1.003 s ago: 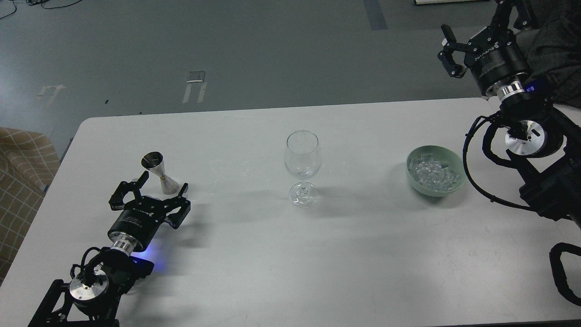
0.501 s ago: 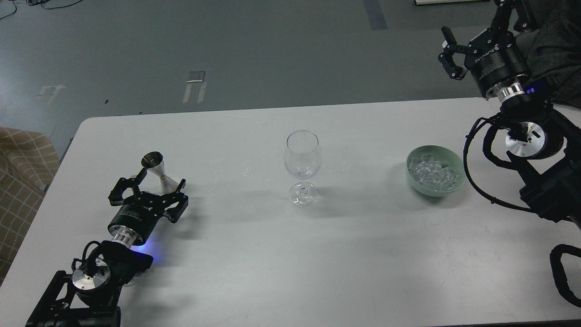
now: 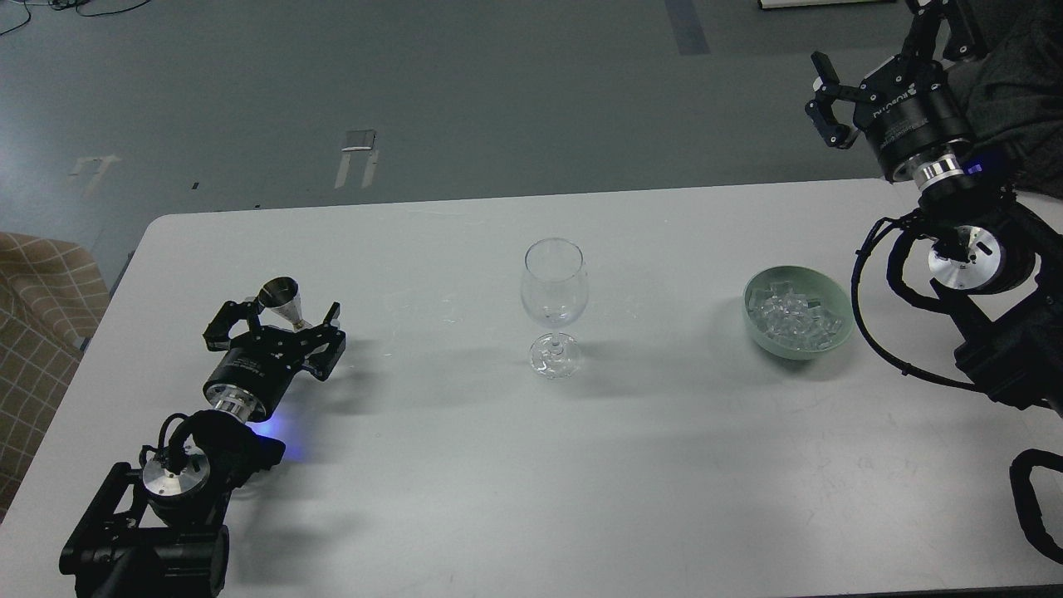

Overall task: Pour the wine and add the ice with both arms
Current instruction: 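Lift the jigger upright with the left gripper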

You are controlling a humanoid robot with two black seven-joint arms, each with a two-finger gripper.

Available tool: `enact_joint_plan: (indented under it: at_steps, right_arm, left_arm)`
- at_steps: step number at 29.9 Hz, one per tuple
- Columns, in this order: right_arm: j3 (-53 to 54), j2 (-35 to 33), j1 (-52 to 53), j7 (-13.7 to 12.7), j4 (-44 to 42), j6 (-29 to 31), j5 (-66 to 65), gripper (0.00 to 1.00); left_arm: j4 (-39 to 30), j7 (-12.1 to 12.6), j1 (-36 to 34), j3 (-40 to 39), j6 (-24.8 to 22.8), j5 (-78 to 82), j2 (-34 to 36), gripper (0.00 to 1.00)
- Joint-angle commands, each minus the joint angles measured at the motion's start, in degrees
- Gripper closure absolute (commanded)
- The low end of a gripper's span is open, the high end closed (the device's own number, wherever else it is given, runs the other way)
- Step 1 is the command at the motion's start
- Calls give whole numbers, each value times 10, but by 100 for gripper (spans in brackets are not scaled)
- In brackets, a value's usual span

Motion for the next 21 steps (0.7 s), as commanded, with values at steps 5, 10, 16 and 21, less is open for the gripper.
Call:
enact_joint_plan:
  at_steps: [5, 10, 16, 21]
  right_arm:
    - [0, -1, -1, 0, 1, 0, 0, 0]
    - [0, -1, -4, 0, 2, 0, 0, 0]
    - [0, 0, -3, 0, 2, -1, 0, 0]
    - [0, -1, -3, 0, 2, -1, 0, 0]
  left_arm:
    - [15, -2, -19, 2, 1, 1, -5, 41]
    - [16, -4, -19, 2, 0, 5, -6, 56]
    - [17, -14, -19, 21, -6, 24, -6, 95]
    - [17, -18, -19, 21, -8, 24, -13, 100]
